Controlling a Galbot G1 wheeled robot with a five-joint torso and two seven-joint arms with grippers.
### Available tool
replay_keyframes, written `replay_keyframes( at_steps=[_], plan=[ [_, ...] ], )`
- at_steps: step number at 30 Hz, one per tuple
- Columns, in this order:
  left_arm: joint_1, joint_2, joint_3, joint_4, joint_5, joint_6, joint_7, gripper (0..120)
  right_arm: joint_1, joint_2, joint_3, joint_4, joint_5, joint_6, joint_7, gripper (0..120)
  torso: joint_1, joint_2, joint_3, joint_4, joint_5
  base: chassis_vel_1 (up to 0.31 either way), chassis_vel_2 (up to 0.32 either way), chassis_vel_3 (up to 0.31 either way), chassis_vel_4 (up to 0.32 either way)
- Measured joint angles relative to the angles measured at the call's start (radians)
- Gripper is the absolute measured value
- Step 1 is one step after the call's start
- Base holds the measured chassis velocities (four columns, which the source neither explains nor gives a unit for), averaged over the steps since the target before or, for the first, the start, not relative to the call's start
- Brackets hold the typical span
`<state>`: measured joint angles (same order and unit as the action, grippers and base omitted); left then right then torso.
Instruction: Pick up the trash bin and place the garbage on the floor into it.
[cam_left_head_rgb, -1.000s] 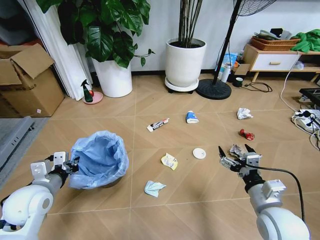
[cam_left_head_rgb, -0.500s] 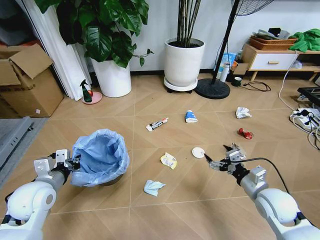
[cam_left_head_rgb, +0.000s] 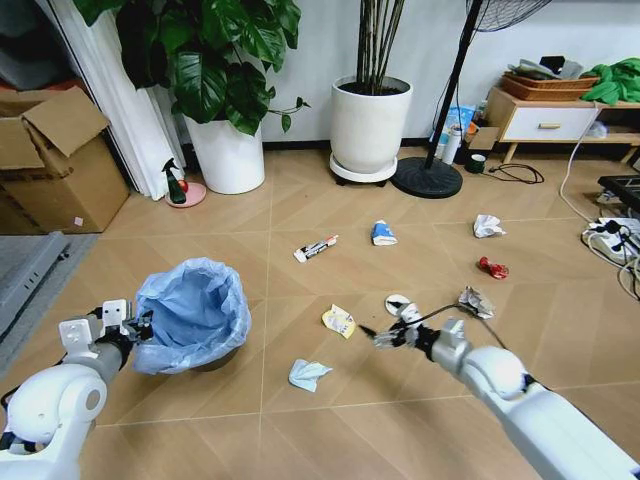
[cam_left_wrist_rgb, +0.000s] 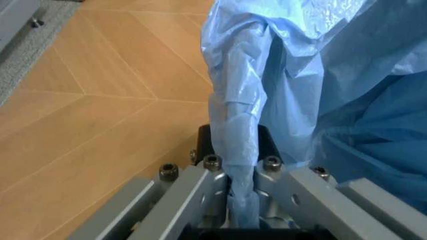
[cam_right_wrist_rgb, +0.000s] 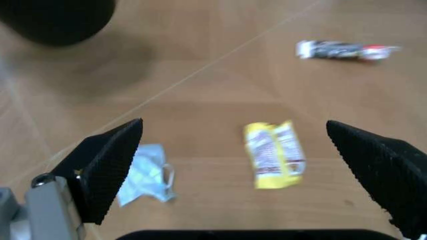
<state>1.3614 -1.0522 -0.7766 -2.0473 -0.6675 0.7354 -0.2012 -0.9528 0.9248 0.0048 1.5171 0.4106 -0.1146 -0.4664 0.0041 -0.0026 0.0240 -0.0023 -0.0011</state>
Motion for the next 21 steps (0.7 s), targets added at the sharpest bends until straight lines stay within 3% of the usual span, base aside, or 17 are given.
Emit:
replay_keyframes(
  at_steps=[6,10,19,21],
  plan=[
    [0.01,0.009,-0.002,-0.008,-0.006,0.0,-0.013,0,0.114,0.049,-0.138,-0.12,-0.026,0.017,-0.051,100,0.0,0.0,0.0,0.0,0.0002,0.0,0.0,0.0,0.0],
    [0.019,0.013,-0.006,-0.017,-0.011,0.0,-0.021,0,0.24,0.141,-0.261,-0.279,-0.075,0.047,-0.092,100,0.0,0.0,0.0,0.0003,0.0003,0.0,0.0,0.0,0.0],
    [0.022,0.017,-0.006,-0.023,-0.013,0.0,-0.027,0,0.316,0.309,-0.348,-0.491,-0.141,0.063,-0.137,100,0.0,0.0,0.0,0.0003,0.0,0.0,0.0,0.0,0.0],
    [0.022,0.017,-0.006,-0.024,-0.013,0.0,-0.027,0,0.318,0.318,-0.352,-0.505,-0.146,0.062,-0.138,100,0.0,0.0,0.0,0.0003,0.0004,0.0,0.0,0.0,0.0]
  ],
)
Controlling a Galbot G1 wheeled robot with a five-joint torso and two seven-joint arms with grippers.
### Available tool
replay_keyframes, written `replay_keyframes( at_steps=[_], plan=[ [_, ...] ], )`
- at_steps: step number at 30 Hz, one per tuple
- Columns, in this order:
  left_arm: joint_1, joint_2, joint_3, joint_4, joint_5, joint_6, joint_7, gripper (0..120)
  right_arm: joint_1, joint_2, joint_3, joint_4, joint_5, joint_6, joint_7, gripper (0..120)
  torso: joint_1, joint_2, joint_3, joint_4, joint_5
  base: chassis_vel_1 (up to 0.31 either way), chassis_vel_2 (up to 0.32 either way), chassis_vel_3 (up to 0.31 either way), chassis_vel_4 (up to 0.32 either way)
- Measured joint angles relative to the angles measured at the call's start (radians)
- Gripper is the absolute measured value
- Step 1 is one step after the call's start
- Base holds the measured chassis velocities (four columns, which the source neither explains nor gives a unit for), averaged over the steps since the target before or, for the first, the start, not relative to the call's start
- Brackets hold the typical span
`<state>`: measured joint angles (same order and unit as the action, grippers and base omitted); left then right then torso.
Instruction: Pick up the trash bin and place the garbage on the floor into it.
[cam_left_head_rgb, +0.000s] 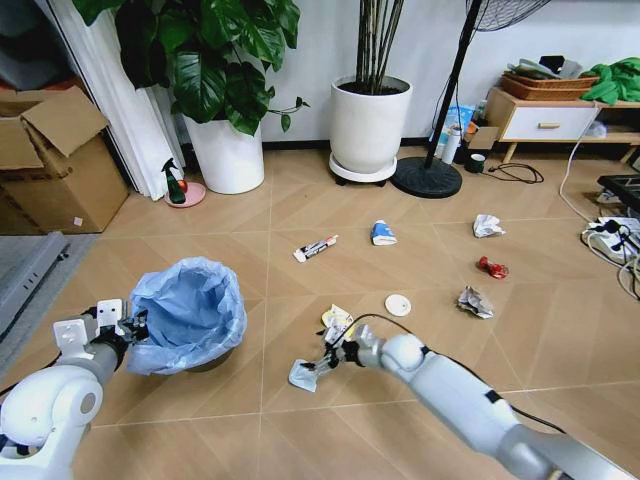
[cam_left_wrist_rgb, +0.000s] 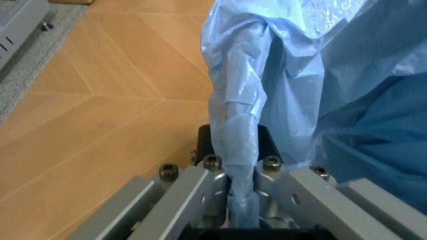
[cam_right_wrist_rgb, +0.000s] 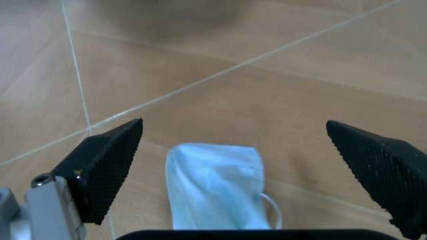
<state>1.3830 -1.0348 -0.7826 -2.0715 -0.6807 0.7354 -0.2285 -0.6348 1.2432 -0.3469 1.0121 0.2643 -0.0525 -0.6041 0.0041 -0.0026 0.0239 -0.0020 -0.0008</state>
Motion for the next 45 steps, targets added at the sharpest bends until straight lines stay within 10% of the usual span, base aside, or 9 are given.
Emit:
replay_keyframes(
  at_steps=[23,45],
  plan=[
    [0.004,-0.005,0.006,-0.009,0.002,0.0,-0.004,0,0.003,0.09,0.025,-0.196,-0.095,-0.007,0.008,97,0.0,0.0,0.0,-0.0002,-0.0002,0.0,0.0,0.0,0.0],
    [0.006,-0.01,0.012,-0.016,0.003,0.0,-0.005,0,-0.001,0.108,0.05,-0.233,-0.128,-0.004,0.018,19,0.0,0.0,0.0,-0.0002,-0.0001,0.0,0.0,0.0,0.0]
  ],
)
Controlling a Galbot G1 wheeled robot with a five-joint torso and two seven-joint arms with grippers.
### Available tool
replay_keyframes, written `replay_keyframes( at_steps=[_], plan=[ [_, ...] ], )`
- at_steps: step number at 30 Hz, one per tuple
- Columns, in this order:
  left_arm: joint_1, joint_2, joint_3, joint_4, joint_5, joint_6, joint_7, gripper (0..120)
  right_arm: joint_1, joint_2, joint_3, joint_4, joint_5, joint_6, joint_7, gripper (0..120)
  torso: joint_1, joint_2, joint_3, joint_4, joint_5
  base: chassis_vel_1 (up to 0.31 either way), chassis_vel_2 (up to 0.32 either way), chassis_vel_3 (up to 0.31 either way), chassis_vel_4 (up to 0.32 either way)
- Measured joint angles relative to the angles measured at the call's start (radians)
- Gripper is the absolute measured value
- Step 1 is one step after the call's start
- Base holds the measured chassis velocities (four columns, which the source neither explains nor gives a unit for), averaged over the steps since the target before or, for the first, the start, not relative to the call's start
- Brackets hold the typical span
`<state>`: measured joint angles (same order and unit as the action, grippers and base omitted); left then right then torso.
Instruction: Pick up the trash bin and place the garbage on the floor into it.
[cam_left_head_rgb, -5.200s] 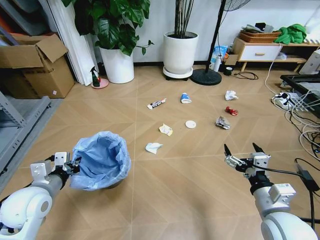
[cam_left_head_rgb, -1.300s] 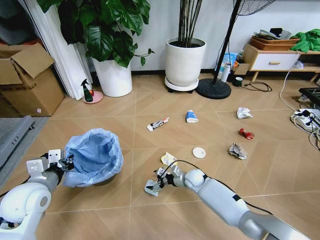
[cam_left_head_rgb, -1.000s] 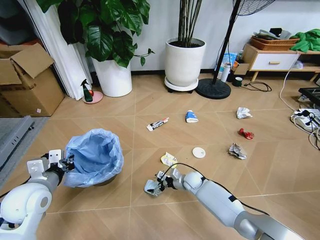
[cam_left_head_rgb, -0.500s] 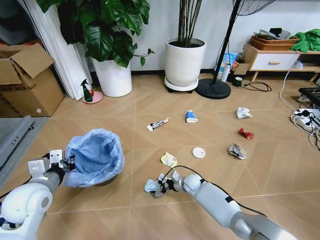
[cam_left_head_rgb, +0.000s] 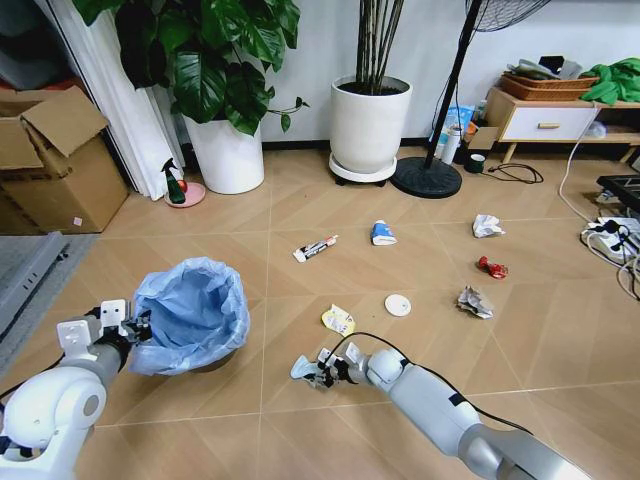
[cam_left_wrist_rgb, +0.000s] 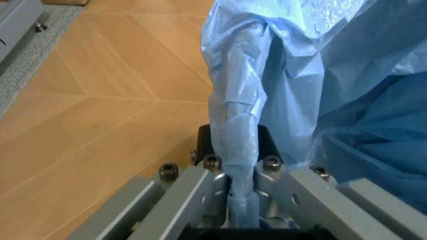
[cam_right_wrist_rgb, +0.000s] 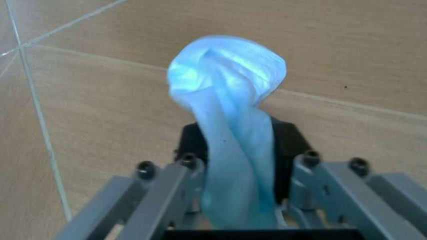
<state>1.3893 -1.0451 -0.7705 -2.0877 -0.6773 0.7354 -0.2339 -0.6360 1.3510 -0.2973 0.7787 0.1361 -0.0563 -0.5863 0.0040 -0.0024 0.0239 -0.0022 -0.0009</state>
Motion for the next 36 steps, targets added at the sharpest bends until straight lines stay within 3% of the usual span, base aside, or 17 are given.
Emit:
replay_keyframes(
  at_steps=[5,12,24,32,36],
  plan=[
    [-0.002,-0.001,0.002,0.0,0.0,0.0,0.0,0,-0.01,-0.003,0.013,0.018,0.002,-0.005,0.019,0,0.0,0.0,0.0,0.0,0.0,0.0,0.0,0.0,0.0],
    [-0.003,0.004,0.003,0.002,0.0,0.0,0.004,0,-0.026,-0.035,0.033,0.108,0.062,-0.034,0.044,0,0.0,0.0,0.0,0.0,0.0001,0.0,0.0,0.0,0.0],
    [0.005,0.025,0.022,0.003,0.001,0.0,0.015,0,-0.027,-0.123,0.14,0.377,0.242,-0.109,0.113,0,0.0,0.0,0.0,0.0,0.0001,0.0,0.0,0.0,0.0],
    [0.003,0.042,0.041,0.011,0.0,0.0,0.024,0,0.069,-0.202,0.144,0.642,0.42,-0.197,0.179,0,0.0,0.0,0.0,-0.0002,0.0002,0.0,0.0,0.0,0.0],
    [-0.005,0.047,0.052,0.024,-0.009,0.0,0.027,0,0.108,-0.195,0.128,0.708,0.464,-0.214,0.193,0,0.0,0.0,0.0,-0.0002,-0.0001,0.0,0.0,0.0,0.0]
  ],
)
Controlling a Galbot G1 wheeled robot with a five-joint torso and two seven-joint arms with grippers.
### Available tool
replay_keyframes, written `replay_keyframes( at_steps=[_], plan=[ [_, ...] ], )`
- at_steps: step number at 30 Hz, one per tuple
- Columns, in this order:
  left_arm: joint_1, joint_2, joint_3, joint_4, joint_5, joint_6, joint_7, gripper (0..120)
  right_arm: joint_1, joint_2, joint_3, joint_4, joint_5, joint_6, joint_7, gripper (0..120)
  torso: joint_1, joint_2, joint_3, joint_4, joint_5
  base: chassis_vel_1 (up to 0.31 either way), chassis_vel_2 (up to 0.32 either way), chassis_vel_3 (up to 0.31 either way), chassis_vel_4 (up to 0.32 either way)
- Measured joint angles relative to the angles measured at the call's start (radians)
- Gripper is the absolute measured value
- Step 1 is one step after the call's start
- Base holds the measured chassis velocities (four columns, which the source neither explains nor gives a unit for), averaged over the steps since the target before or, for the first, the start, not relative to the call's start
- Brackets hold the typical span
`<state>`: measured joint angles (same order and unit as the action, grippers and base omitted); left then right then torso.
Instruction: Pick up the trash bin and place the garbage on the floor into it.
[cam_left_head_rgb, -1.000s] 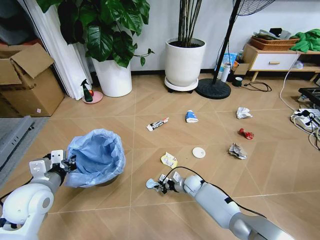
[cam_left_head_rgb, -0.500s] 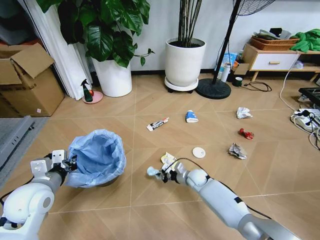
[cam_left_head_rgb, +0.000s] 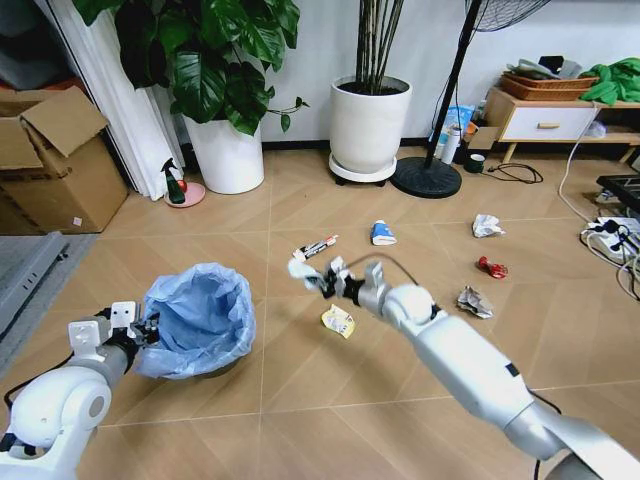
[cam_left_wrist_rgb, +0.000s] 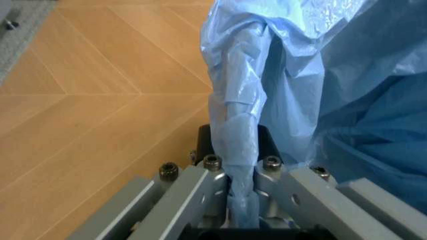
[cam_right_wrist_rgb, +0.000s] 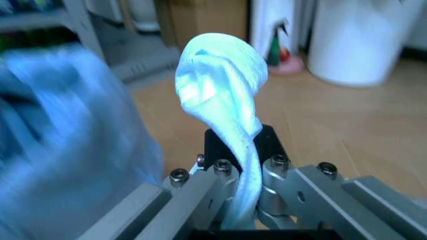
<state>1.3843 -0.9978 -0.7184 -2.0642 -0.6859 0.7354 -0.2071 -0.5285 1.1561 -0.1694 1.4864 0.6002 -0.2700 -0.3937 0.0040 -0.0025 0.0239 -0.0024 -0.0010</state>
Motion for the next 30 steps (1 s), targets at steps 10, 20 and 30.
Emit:
replay_keyframes(
  at_steps=[10,20,30],
  plan=[
    [-0.059,0.07,0.052,0.059,-0.078,0.0,0.021,0,0.114,0.068,-0.137,0.094,0.138,-0.041,0.02,0,0.0,0.0,0.0,0.0004,0.0,0.0,0.0,0.0,0.0],
    [-0.147,0.134,0.133,0.112,-0.171,0.0,0.039,0,0.176,0.103,-0.293,0.061,0.157,-0.052,0.043,0,0.0,0.0,0.0,0.0002,-0.0001,0.0,0.0,0.0,0.0],
    [-0.182,0.147,0.162,0.133,-0.19,0.0,0.048,0,0.169,0.121,-0.347,0.031,0.13,-0.111,0.111,17,0.0,0.0,0.0,0.0001,-0.0001,0.0,0.0,0.0,0.0]
  ],
)
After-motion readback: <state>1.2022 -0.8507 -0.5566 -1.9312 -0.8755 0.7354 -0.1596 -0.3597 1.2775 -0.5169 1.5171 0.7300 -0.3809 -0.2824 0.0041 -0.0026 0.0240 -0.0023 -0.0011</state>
